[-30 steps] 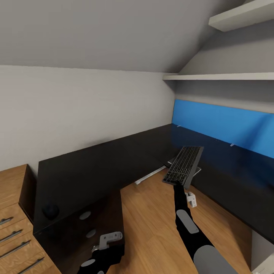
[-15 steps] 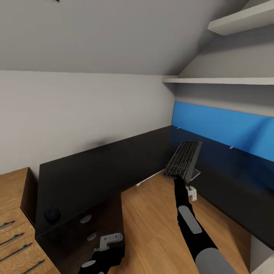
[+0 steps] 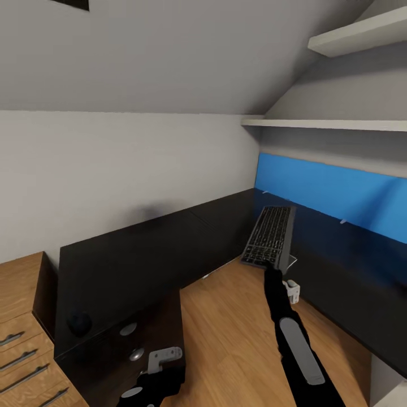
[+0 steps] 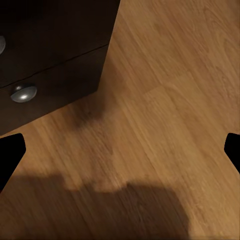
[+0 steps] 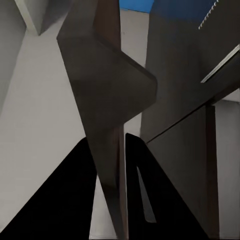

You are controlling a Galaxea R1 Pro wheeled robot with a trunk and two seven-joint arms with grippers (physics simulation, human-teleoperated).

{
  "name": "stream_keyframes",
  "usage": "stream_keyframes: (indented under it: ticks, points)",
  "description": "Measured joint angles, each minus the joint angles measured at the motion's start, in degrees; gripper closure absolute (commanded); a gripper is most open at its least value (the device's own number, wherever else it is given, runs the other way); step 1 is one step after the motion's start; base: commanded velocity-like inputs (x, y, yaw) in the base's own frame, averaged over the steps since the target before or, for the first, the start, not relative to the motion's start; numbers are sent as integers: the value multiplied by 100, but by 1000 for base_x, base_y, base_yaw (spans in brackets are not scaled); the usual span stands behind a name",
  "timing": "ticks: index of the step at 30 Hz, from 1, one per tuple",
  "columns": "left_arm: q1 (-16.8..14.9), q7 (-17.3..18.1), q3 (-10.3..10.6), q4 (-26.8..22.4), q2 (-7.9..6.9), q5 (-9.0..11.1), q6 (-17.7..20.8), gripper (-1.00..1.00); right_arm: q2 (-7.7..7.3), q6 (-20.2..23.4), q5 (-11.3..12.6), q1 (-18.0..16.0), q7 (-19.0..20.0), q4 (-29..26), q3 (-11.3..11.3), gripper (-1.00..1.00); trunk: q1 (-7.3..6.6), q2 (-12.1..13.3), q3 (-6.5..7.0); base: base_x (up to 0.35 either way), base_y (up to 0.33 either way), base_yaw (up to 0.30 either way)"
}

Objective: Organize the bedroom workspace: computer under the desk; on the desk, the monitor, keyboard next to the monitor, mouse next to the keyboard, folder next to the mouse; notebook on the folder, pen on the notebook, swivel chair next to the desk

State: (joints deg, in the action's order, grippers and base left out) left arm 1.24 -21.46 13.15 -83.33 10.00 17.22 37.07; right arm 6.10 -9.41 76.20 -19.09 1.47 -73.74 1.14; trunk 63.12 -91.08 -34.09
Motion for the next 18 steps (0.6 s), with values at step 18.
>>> stream_keyframes:
  ticks: [18]
  points:
    - [0,-7,-1,9,0,-7,0,-100,27,300,40,294,-305,-443,6,100,0,0,0,0,0,0]
